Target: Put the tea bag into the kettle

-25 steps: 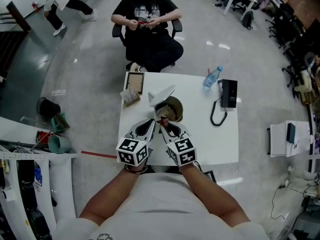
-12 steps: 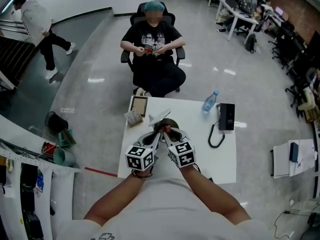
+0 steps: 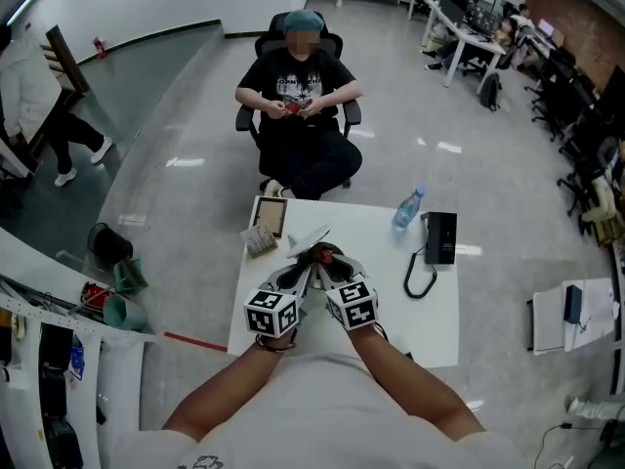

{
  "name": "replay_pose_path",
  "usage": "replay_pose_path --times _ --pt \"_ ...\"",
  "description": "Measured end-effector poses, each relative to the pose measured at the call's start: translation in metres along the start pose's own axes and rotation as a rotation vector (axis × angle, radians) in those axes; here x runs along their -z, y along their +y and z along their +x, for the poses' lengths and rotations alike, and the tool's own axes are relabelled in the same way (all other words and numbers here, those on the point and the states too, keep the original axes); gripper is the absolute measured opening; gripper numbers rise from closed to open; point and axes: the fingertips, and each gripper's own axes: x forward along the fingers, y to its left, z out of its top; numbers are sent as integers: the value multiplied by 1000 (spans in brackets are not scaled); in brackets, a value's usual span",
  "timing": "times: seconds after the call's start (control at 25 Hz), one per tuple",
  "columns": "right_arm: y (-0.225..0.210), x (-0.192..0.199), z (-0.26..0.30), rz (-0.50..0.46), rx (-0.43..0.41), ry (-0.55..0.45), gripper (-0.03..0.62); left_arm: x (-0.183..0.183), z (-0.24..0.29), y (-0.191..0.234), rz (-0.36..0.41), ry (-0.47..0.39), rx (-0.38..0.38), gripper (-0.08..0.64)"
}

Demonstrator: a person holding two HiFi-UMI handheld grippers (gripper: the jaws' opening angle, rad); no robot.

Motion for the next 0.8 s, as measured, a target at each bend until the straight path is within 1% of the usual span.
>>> replay_pose_path --times 0.08,0.32,0.64,0.72,0.8 --pt "1 1 -1 2 1 -7 125 1 -1 -1 -11 -7 9 8" --pt "4 2 -2 7 13 -14 187 4 -3 1 -24 -11 15 9" --pt "7 -1 -7 2 40 -18 190 1 -12 2 -28 -24 27 9" --pt "9 -5 -10 8 55 -40 190 1 -15 1 -9 -26 34 9" --pt "11 -12 -13 8 78 -73 189 -3 -19 -2 30 -34 44 9"
